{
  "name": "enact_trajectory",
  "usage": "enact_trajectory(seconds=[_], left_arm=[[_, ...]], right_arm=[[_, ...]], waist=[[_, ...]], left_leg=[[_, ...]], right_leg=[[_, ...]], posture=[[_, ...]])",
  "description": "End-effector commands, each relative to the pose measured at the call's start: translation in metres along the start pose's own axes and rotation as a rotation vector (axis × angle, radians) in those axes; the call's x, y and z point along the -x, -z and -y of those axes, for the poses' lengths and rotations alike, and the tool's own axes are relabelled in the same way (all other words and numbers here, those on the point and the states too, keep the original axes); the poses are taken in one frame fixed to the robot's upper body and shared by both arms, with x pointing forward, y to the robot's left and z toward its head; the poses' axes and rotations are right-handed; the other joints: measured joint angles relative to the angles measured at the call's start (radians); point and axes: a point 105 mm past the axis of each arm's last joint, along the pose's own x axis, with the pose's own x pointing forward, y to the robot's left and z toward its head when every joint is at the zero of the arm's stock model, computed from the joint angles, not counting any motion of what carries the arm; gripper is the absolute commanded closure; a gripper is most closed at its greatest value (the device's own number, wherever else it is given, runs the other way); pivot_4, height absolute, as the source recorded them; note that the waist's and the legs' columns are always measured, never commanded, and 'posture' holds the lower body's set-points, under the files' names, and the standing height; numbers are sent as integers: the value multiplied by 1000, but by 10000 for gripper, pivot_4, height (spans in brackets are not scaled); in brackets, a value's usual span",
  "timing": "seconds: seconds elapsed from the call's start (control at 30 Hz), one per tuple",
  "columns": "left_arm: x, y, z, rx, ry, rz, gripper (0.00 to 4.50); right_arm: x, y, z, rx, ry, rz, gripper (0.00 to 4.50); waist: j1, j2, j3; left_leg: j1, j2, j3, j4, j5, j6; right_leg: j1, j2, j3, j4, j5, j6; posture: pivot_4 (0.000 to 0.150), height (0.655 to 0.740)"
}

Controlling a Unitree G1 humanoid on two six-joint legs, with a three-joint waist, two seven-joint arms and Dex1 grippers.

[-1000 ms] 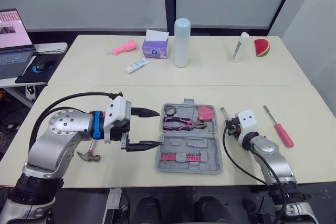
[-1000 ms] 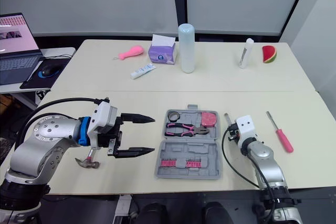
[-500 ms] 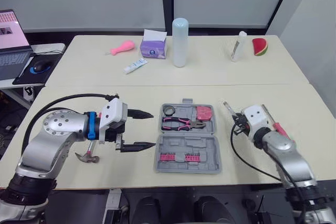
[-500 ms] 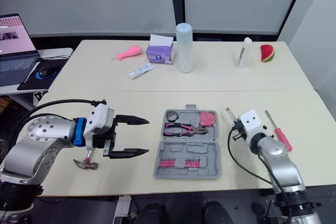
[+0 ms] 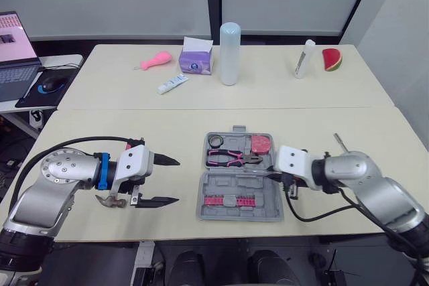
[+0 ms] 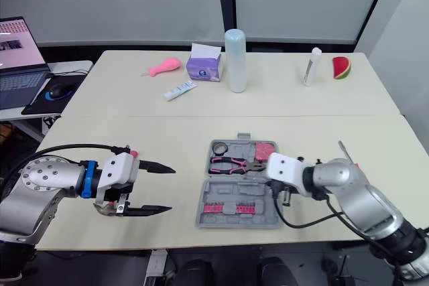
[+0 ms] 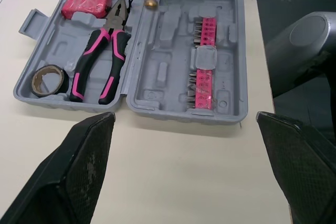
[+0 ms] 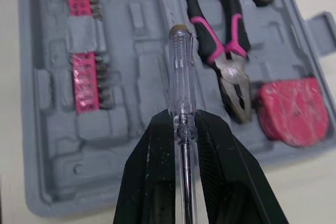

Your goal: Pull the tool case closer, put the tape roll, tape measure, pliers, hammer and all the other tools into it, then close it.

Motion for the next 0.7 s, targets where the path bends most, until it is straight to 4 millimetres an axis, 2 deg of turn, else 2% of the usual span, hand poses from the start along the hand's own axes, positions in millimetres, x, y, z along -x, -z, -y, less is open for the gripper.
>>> enact_trajectory(seconds=[0.03,0.3,0.7], left_arm=[[1,-4,1,-30,1,-9,0],[1,-4,0,-36,-2,-13,0],[-4,-6,2,-41,2,2,0]], right_arm=[[-16,-12,4,27,-23,-6,41654],[-45,-20,9,71,-64,-32,41654],[-62,-28,10,102,-92,-29,41654]], waist=[[-1,0,0],[-1,0,0],[-3,-1,0]], left_leg=[[0,0,0,0,0,0],[-2,-1,1,0,0,0],[-2,0,1,0,0,0]], right_leg=[[0,0,0,0,0,0],[-5,-3,-2,1,0,0],[-7,-4,-3,3,0,0]], posture=[[1500,7075],[1500,7075],[1500,7075]])
